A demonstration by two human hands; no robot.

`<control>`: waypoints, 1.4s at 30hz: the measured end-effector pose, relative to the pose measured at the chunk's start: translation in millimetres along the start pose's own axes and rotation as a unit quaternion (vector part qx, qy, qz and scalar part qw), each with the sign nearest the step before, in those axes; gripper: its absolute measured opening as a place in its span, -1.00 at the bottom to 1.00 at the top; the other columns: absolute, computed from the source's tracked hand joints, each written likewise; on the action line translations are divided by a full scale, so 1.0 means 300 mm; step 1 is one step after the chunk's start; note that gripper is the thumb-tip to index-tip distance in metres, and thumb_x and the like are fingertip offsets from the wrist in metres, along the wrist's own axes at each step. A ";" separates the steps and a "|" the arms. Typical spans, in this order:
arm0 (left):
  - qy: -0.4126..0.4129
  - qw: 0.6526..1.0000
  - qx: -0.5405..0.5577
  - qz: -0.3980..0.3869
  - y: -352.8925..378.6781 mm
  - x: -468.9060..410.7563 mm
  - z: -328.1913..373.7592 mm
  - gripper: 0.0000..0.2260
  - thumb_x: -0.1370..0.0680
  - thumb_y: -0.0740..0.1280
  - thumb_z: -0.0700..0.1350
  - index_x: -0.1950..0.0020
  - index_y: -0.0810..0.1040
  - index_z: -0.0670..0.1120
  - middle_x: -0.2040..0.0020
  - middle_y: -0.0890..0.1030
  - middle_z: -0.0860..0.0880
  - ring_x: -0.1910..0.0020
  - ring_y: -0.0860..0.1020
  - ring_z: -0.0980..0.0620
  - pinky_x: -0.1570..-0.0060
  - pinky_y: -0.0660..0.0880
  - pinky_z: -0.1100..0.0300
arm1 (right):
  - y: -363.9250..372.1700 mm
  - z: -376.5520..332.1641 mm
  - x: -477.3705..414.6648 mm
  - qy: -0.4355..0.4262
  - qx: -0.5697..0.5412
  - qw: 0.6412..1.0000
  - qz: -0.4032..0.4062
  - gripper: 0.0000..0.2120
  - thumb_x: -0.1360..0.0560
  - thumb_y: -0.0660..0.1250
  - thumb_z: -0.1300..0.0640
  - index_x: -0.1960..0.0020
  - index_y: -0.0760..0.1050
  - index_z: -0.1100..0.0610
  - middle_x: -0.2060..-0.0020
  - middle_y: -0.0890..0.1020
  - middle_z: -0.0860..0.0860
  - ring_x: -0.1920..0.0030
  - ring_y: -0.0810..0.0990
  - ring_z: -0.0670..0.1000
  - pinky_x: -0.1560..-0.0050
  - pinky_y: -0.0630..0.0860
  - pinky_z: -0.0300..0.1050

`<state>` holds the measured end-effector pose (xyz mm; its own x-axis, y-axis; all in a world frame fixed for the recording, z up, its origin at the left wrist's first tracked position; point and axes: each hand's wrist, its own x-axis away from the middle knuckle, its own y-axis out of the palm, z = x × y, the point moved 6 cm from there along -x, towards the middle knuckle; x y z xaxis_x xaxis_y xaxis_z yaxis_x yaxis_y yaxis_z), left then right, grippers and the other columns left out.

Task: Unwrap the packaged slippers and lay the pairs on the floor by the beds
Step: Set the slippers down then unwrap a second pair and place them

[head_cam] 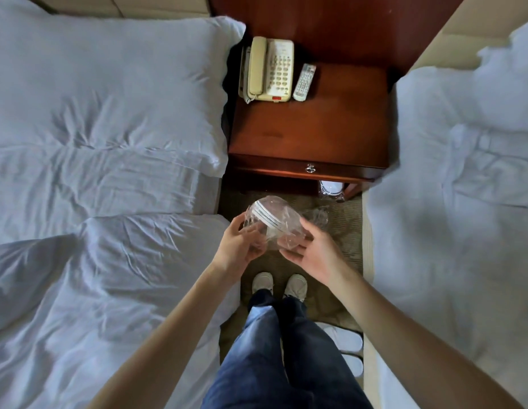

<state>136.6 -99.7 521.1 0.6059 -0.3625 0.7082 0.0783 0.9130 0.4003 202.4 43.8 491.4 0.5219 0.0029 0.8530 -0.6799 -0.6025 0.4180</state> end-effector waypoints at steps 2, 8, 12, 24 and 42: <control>0.004 1.000 -0.007 -0.019 0.007 0.033 0.025 -0.48 -0.34 0.31 -0.38 -0.30 0.44 -0.13 -0.01 0.61 -0.15 0.17 0.56 -0.01 0.24 0.55 0.18 | 0.009 -0.007 0.004 0.002 -0.046 0.999 -0.009 -0.62 -0.50 0.35 0.00 -0.21 0.46 0.21 -0.07 0.63 0.22 -0.16 0.58 0.21 -0.17 0.53 0.11; 0.011 0.991 -0.007 -0.132 0.044 0.127 0.062 -0.47 -0.38 0.22 -0.49 -0.28 0.46 -0.11 0.04 0.67 -0.02 0.23 0.63 0.07 0.22 0.58 0.19 | 0.081 -0.062 0.015 -0.029 -0.055 0.998 -0.031 -0.64 -0.50 0.36 -0.01 -0.19 0.53 0.20 -0.04 0.62 0.18 0.10 0.59 0.11 0.00 0.48 -0.03; 0.033 0.983 -0.055 -0.172 0.065 0.164 0.081 -0.37 -0.34 0.20 -0.52 -0.33 0.46 -0.05 -0.09 0.63 -0.03 0.22 0.60 0.06 0.15 0.58 0.19 | 0.095 -0.103 0.007 -0.026 -0.030 0.999 0.023 -0.69 -0.44 0.42 0.18 -0.17 0.51 0.17 -0.08 0.60 0.17 -0.07 0.58 0.16 -0.07 0.57 0.05; 0.321 0.817 -0.436 0.197 0.029 0.199 0.182 -0.34 -0.36 0.45 -0.36 -0.36 0.22 -0.16 -0.24 0.24 -0.09 -0.18 0.39 -0.05 -0.20 0.47 -0.04 | 0.132 -0.322 0.012 -0.094 -0.036 0.995 -0.001 -0.82 -0.43 0.40 0.31 -0.01 0.52 0.15 0.16 0.70 0.03 0.16 0.68 -0.01 0.14 0.59 -0.16; 0.199 0.880 -0.428 0.063 -0.046 0.046 -0.009 -0.83 -0.64 0.17 -0.13 -0.03 0.54 -0.11 0.18 0.61 -0.05 0.21 0.57 0.01 0.23 0.49 0.18 | 0.023 -0.109 -0.066 -0.181 -0.036 0.983 -0.016 -0.62 -0.50 0.31 0.31 -0.31 0.44 0.13 -0.22 0.59 0.13 -0.22 0.57 0.14 -0.26 0.47 0.11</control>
<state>145.9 -116.6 523.8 0.8678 -0.3102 0.3881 0.4551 0.8097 -0.3706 170.6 65.8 487.7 0.6838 -0.2718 0.6771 -0.6883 -0.5483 0.4750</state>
